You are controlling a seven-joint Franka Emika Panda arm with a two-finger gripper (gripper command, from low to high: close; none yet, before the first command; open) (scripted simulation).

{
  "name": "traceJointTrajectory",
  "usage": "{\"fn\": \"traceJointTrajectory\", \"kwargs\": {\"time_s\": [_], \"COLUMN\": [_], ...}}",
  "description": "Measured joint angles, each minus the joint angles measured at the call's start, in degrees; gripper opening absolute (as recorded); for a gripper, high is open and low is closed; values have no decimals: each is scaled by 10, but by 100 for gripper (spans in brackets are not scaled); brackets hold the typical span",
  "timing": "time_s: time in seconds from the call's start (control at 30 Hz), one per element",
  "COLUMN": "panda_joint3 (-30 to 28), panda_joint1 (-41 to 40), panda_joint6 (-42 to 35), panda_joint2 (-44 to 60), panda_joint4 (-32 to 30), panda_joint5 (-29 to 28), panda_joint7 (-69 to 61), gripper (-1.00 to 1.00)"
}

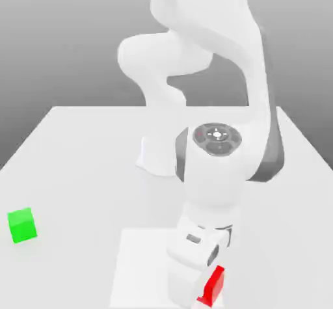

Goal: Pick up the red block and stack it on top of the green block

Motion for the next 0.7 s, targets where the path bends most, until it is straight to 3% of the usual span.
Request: {"fn": "traceJointTrajectory", "kwargs": {"time_s": [0.13,0.3,0.47,0.6,0.7], "panda_joint3": [-22,-105,-197,-281,-282], "panda_joint1": [11,-51,-132,-271,-282], "panda_joint6": [-52,-72,-83,-96,-84], "panda_joint2": [-64,-104,-137,-162,-149], "panda_joint4": [-12,-30,-51,-66,-66], "panda_joint5": [-35,-47,-58,-67,-48], "panda_joint7": [27,58,91,126,120], "gripper": [-100,-100,-100,-100,-100]}}
